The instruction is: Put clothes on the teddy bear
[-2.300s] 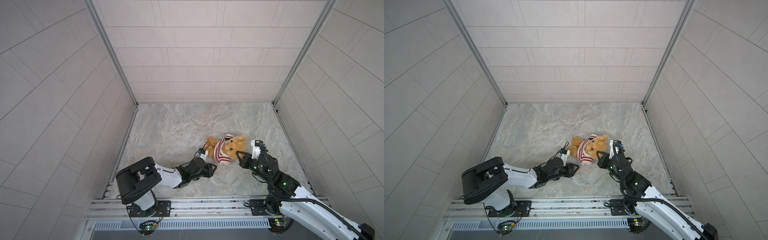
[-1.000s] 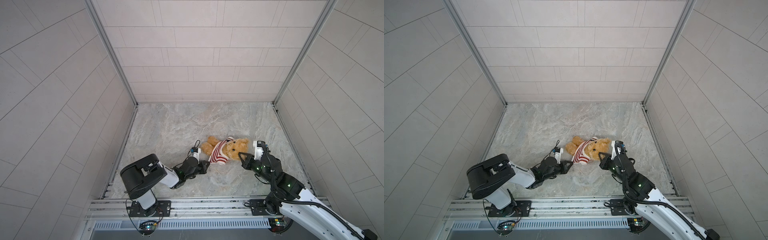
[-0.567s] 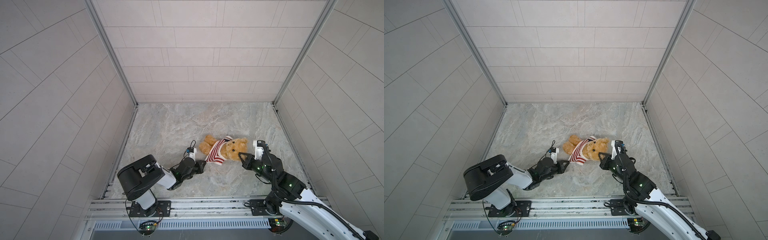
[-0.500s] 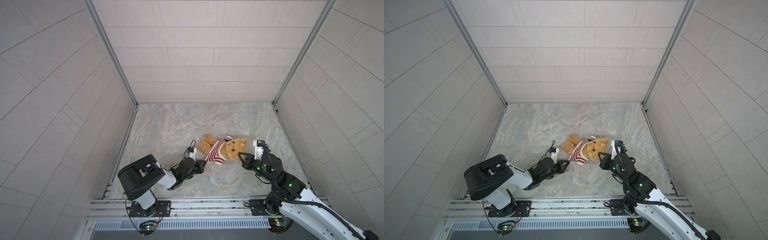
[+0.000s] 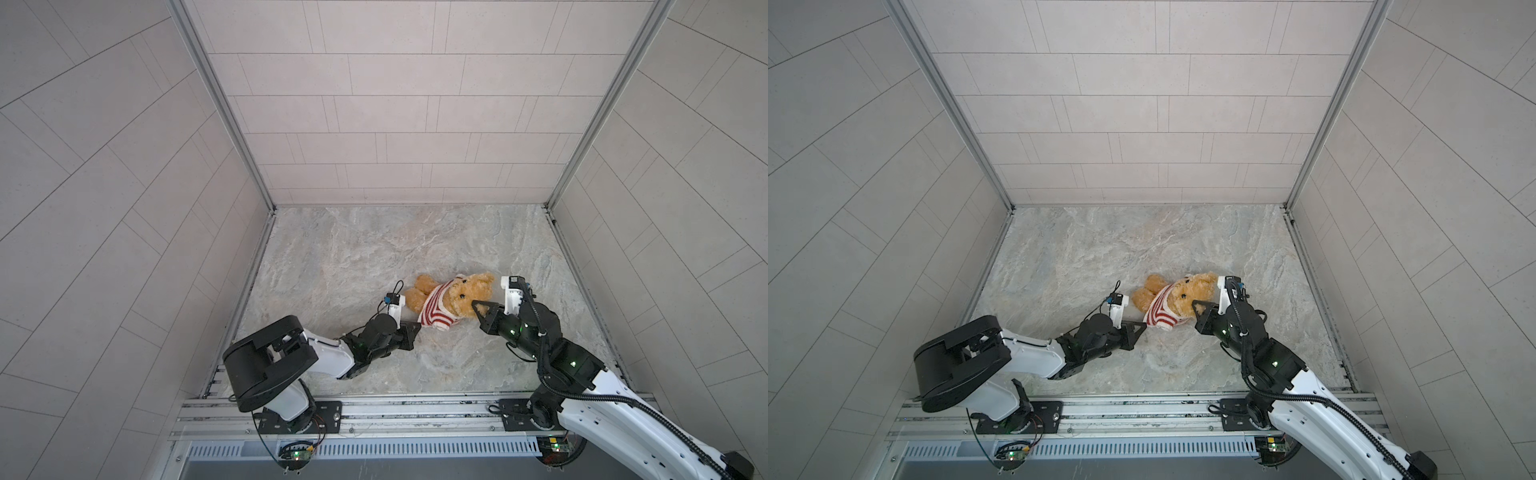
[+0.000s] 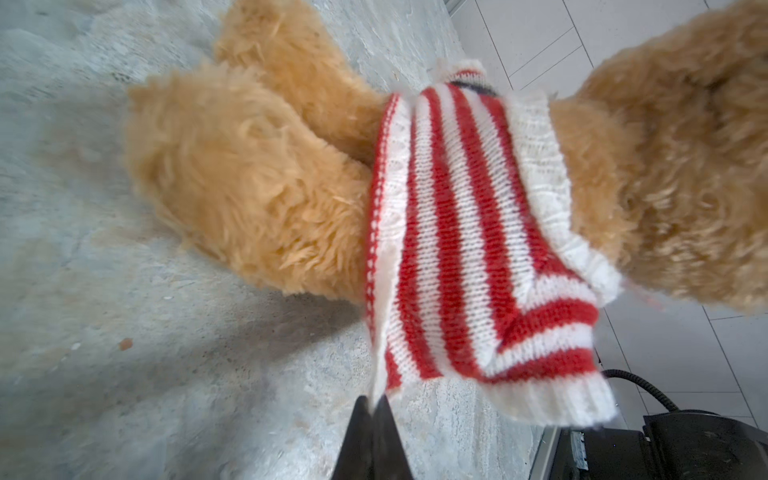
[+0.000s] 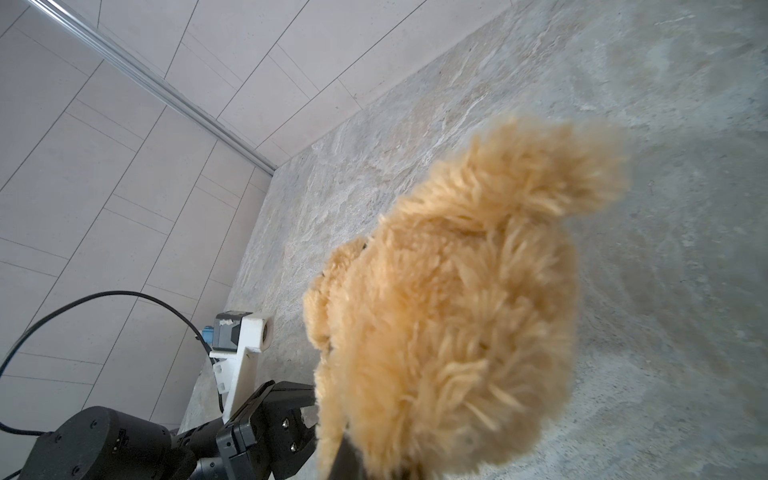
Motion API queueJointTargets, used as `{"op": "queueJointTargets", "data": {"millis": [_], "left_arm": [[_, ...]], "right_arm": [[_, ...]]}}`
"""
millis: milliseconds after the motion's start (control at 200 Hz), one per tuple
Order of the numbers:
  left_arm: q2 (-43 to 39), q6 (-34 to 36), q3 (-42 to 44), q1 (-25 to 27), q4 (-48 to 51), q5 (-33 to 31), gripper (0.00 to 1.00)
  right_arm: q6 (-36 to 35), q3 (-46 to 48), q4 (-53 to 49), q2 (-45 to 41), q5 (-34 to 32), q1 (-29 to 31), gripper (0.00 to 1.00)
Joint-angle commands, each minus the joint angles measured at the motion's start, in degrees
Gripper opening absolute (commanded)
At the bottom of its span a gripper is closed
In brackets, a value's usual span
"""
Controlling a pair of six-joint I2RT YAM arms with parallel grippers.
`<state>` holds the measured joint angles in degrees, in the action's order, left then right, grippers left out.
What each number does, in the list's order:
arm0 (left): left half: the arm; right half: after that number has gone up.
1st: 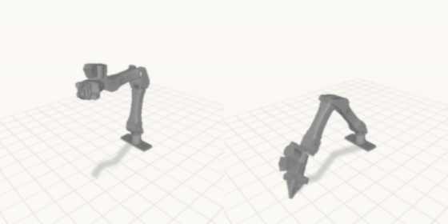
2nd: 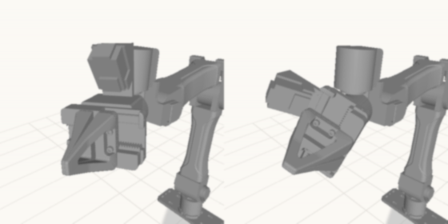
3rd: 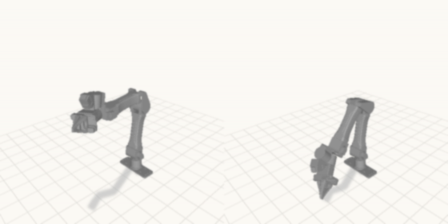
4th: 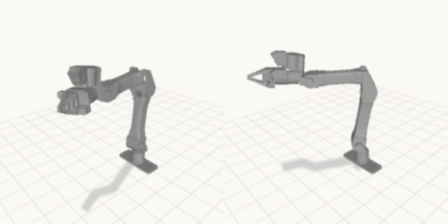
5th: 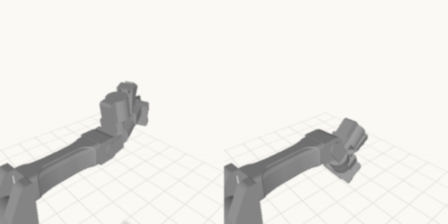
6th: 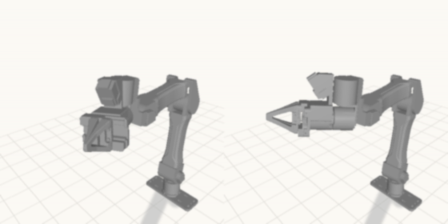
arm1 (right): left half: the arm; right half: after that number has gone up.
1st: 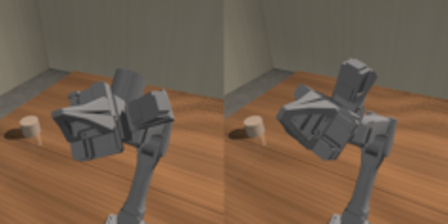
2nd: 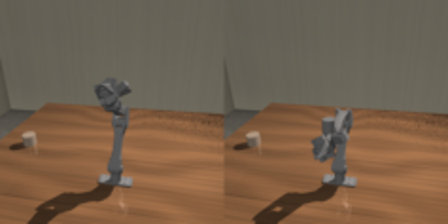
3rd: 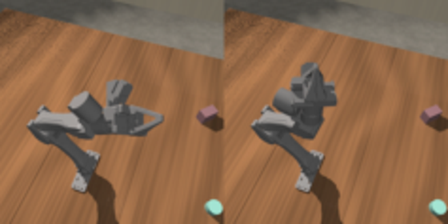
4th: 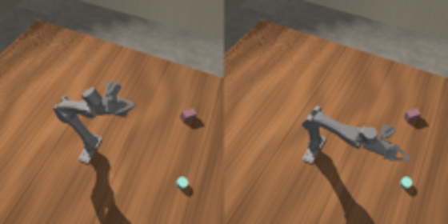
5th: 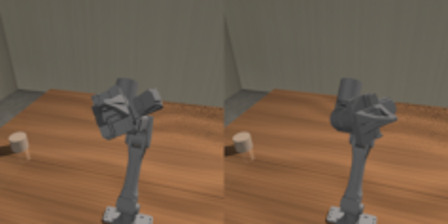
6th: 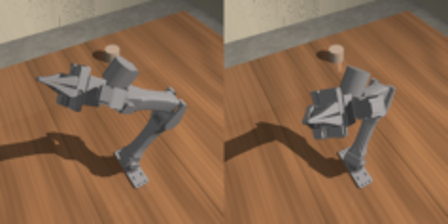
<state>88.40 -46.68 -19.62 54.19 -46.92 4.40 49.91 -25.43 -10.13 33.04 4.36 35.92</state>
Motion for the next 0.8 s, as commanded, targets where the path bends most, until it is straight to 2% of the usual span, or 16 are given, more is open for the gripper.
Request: {"op": "queueJointTargets", "data": {"millis": [0, 75, 210, 395, 656, 796], "left_arm": [[1.82, 2.11, 0.13, 0.13, 2.61, -0.35, 0.0], [3.55, 1.14, 0.87, 0.16, -0.34, 0.31, 0.0], [4.03, 0.36, 1.72, 0.12, -1.84, 0.2, 0.1], [0.72, 1.35, 2.57, -0.29, 1.26, -0.27, 0.19], [-5.15, 3.4, 2.8, -0.93, 7.54, -1.55, 0.36], [-7.26, 3.83, 2.85, -0.93, 9.07, -1.46, 0.51]], "right_arm": [[-1.61, -2.92, 5.64, 0.88, 3.01, -0.28, 0.0], [-2.23, -3.07, 6.8, 1.6, 4.97, -0.24, 0.0], [-3.62, -3.7, 6.79, 2.99, 6.84, -0.24, 0.0], [-5.07, -5.11, 7.0, 5.4, 8.49, -0.24, 0.0], [-6.67, -5.26, 7.14, 6.15, 9.87, -0.32, 0.0], [-6.84, -5.42, 8.5, 5.9, 10.4, -0.33, 0.0]]}}
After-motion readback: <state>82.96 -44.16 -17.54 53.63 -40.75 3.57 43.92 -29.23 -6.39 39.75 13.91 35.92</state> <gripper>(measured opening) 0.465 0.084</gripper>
